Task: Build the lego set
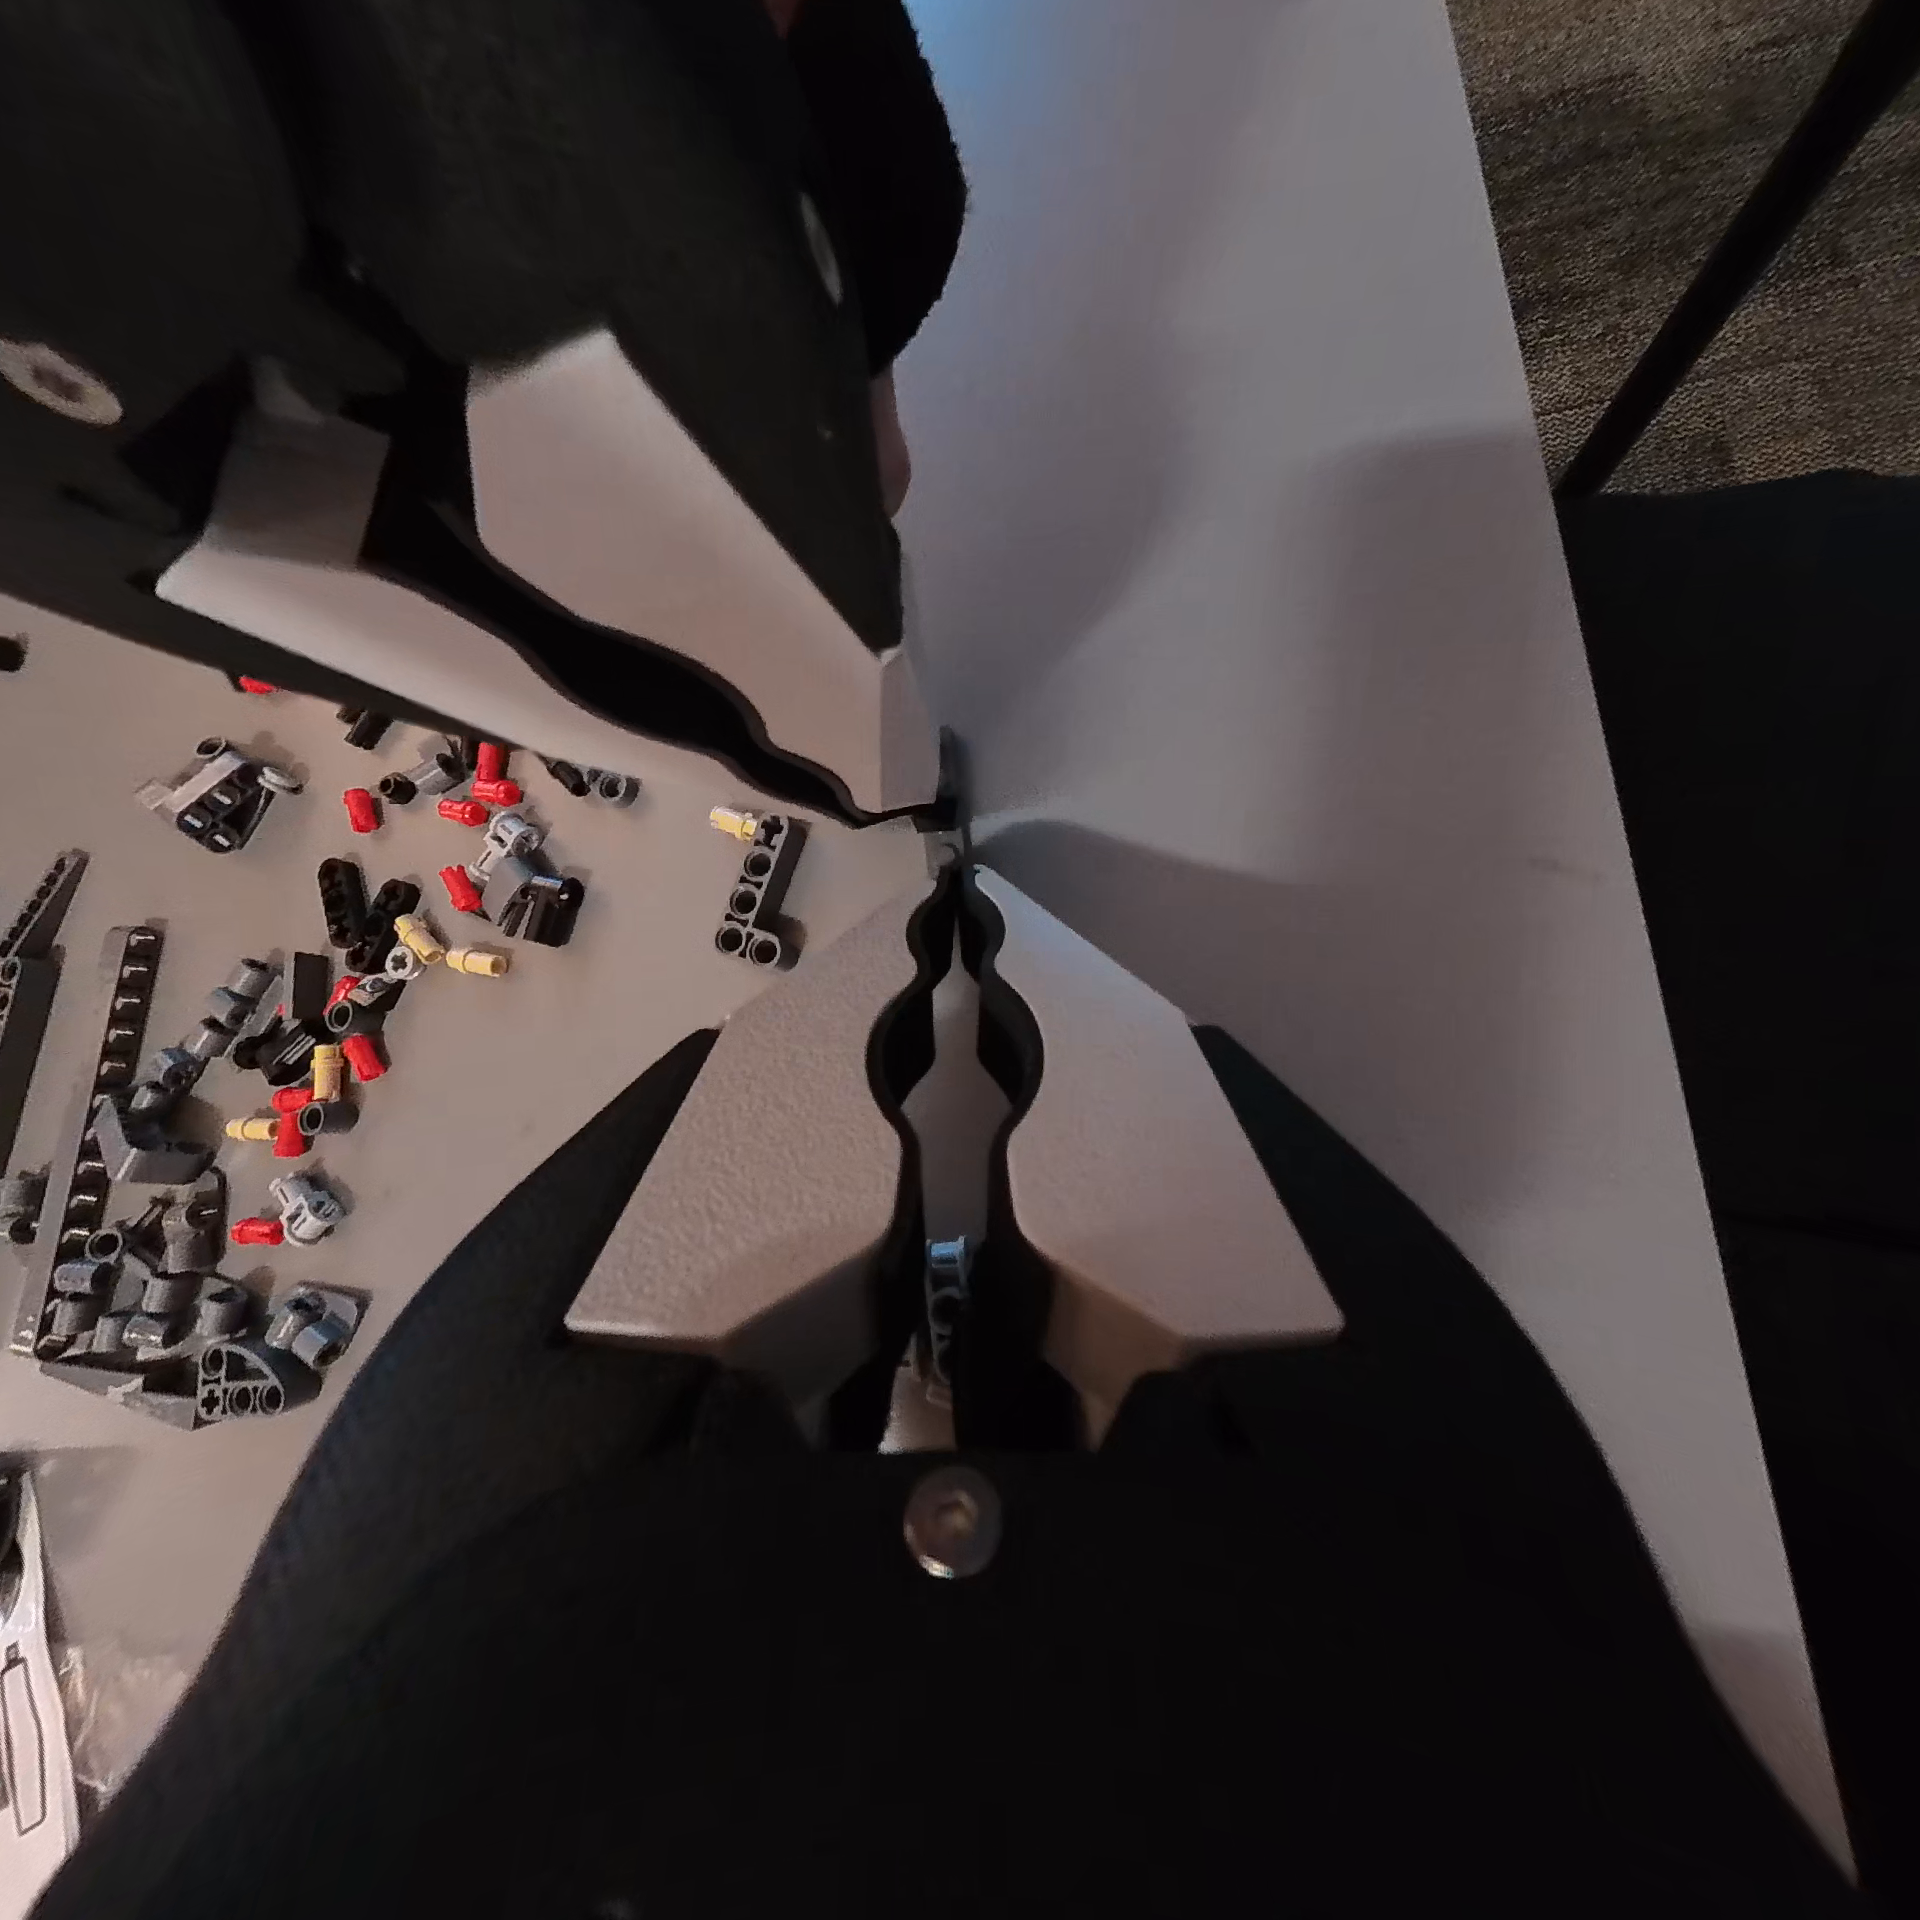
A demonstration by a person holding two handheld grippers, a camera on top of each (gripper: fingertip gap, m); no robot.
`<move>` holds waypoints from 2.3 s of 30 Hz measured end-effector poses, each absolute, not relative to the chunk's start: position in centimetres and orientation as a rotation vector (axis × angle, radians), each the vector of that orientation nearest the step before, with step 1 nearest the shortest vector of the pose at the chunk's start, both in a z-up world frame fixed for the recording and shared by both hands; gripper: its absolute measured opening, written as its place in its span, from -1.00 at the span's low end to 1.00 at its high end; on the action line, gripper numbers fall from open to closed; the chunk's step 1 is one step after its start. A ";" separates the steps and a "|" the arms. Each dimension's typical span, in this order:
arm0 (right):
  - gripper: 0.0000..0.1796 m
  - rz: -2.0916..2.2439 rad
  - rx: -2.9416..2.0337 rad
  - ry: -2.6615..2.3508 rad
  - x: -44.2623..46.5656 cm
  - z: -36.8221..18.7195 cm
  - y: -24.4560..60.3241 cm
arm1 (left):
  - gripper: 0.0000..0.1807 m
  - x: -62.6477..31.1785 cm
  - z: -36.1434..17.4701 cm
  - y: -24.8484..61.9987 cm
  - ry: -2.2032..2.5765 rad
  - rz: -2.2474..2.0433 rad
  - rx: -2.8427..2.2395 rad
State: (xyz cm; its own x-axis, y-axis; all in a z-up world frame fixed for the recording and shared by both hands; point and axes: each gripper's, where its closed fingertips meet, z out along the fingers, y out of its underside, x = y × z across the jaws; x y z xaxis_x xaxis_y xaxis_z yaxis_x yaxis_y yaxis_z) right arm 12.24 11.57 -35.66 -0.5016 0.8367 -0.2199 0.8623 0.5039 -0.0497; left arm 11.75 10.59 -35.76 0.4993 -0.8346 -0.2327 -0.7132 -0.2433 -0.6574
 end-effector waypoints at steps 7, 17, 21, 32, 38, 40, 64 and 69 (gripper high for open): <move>-1.00 -0.139 1.463 2.571 12.2 -35.7 11.6 | -1.00 11.7 -35.8 10.6 1.272 -0.186 -2.009; -1.00 -0.015 1.507 2.552 12.1 -35.7 11.5 | -1.00 11.6 -35.8 10.6 1.269 -0.186 -2.009; -1.00 0.007 1.488 2.567 11.8 -35.7 11.3 | -1.00 11.7 -36.0 10.4 1.285 -0.184 -2.008; -1.00 0.116 1.487 2.560 11.7 -35.8 11.2 | -1.00 11.6 -36.0 10.4 1.290 -0.164 -2.004; -1.00 0.158 1.532 2.544 11.7 -35.8 11.2 | -1.00 11.6 -36.0 10.4 1.292 -0.154 -2.000; -1.00 0.127 1.550 2.529 11.7 -35.8 11.2 | -1.00 11.6 -36.0 10.4 1.291 -0.152 -2.001; -0.89 -0.452 1.559 2.963 10.5 -34.9 11.2 | -0.90 10.2 -35.8 9.7 1.298 -0.178 -2.038; -0.90 -0.583 1.565 2.943 10.7 -35.5 11.1 | -0.91 10.4 -36.0 10.0 1.297 -0.165 -2.045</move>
